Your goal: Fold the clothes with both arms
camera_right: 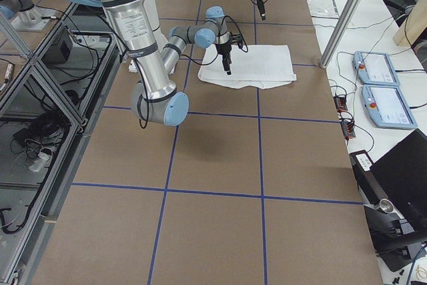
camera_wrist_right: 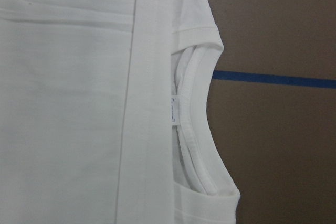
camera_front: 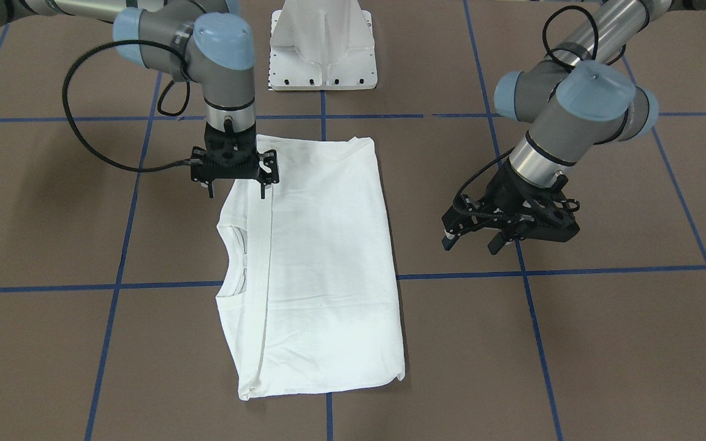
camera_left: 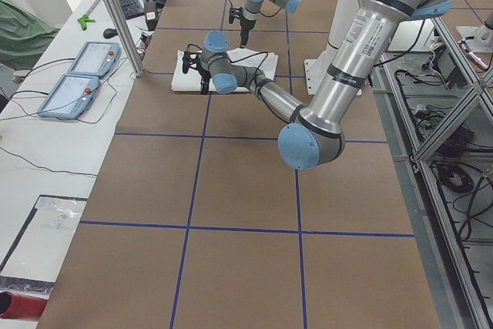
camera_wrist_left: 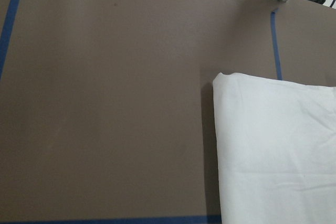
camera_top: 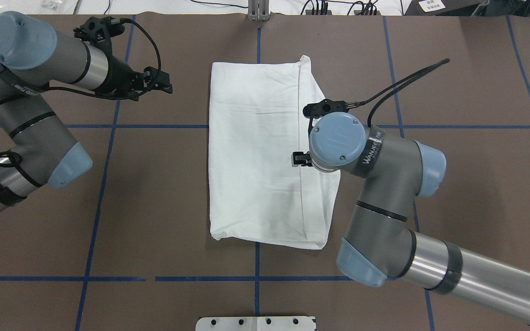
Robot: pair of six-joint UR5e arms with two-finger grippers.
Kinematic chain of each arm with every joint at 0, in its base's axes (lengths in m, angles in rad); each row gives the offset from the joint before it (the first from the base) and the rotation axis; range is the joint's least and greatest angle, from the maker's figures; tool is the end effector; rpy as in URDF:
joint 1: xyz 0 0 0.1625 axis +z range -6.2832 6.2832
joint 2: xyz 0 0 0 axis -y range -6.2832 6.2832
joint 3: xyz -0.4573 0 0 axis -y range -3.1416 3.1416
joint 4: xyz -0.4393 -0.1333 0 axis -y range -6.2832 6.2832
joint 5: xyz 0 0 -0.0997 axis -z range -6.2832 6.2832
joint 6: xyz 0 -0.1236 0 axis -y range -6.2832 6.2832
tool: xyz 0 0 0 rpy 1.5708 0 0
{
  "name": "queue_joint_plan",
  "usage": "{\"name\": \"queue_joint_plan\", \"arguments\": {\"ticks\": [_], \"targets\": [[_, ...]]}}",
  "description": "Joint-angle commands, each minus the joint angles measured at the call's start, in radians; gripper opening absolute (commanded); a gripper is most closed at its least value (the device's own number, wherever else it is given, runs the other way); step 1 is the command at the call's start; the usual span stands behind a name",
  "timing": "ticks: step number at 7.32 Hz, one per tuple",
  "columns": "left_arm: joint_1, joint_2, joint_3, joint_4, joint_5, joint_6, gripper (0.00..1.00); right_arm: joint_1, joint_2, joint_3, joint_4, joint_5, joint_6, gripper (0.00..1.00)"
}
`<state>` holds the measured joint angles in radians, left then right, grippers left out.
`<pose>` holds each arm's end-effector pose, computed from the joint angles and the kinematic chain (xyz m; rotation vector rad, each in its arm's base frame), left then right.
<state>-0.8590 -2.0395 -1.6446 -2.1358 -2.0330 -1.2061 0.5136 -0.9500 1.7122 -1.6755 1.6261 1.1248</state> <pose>0.4152 -0.6010 0.3039 0.2852 1.1255 -0.1818 -0.5807 -0.4728 0.2679 0.2562 -0.6078 0.0470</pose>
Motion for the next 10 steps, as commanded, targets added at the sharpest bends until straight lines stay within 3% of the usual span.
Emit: {"name": "queue_joint_plan", "arguments": {"ticks": [1, 10], "targets": [[0.002, 0.018, -0.054, 0.045, -0.013, 0.000, 1.00, 0.023, 0.086, -0.141, 0.002, 0.035, -0.084, 1.00], [0.006, 0.015, -0.055, 0.043, -0.015, -0.007, 1.00, 0.022, 0.096, -0.207, -0.001, 0.153, -0.122, 1.00]]}}
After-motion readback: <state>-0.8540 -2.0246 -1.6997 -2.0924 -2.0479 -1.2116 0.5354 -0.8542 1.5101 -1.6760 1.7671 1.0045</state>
